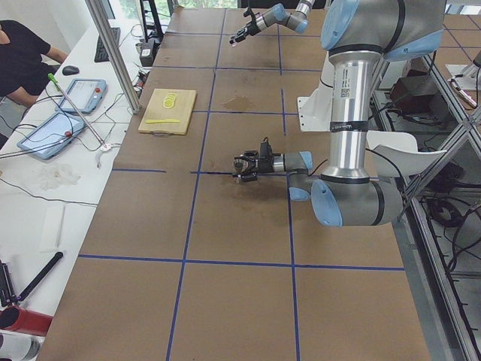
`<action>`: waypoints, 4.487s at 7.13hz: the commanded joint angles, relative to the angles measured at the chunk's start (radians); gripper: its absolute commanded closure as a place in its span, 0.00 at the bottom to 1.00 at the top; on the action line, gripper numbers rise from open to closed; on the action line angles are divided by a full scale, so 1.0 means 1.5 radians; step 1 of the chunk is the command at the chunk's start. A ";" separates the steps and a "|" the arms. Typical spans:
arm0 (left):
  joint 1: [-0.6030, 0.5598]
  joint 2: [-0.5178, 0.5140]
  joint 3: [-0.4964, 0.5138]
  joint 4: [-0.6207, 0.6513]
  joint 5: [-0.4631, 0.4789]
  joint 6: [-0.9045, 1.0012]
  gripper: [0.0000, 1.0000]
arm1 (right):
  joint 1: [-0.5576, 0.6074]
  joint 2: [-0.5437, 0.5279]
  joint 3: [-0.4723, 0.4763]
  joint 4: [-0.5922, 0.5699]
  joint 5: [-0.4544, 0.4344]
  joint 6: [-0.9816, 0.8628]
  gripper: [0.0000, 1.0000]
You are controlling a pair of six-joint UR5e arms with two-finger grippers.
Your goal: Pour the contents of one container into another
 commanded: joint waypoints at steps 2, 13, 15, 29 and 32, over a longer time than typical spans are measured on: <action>-0.001 0.047 -0.040 -0.001 -0.059 0.009 0.00 | -0.002 0.000 0.000 0.000 -0.002 0.000 1.00; -0.006 0.239 -0.272 0.001 -0.368 0.028 0.00 | -0.047 -0.001 -0.040 0.000 -0.072 0.009 1.00; -0.008 0.291 -0.326 0.001 -0.430 0.029 0.00 | -0.089 -0.001 -0.064 0.003 -0.124 0.010 1.00; -0.127 0.306 -0.370 0.001 -0.618 0.092 0.00 | -0.202 0.045 -0.168 0.003 -0.235 0.040 0.00; -0.129 0.305 -0.370 0.000 -0.624 0.092 0.00 | -0.200 0.030 -0.138 0.003 -0.220 0.012 0.00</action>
